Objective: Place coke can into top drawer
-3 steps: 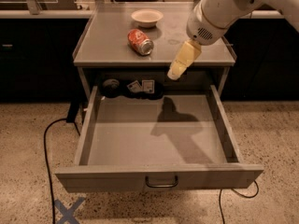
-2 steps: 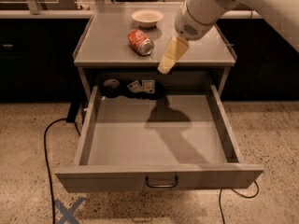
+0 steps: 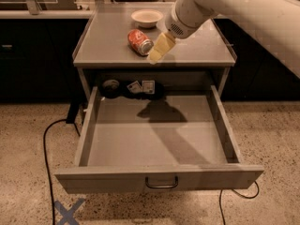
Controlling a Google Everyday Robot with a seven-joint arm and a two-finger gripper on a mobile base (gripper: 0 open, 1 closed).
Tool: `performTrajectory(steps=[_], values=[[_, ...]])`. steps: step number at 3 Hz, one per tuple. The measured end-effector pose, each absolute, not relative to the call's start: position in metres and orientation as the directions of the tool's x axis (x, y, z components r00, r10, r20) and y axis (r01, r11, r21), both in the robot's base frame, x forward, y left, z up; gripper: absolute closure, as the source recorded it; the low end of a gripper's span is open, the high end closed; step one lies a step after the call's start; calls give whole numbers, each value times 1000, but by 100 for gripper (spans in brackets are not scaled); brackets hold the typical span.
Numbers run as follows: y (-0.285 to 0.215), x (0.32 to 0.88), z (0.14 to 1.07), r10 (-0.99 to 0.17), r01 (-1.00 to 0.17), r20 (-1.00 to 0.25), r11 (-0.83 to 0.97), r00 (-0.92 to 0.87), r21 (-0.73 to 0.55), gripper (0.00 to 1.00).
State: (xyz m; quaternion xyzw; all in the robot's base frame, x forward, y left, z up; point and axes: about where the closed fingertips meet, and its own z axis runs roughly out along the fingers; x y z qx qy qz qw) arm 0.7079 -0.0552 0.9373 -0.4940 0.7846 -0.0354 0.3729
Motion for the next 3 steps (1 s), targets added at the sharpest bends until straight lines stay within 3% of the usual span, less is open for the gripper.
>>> performTrajectory(steps=[1, 3], values=[[-55, 735, 930, -721, -717, -656, 577, -222, -391, 0], [-36, 760, 923, -730, -726, -647, 565, -219, -391, 0]])
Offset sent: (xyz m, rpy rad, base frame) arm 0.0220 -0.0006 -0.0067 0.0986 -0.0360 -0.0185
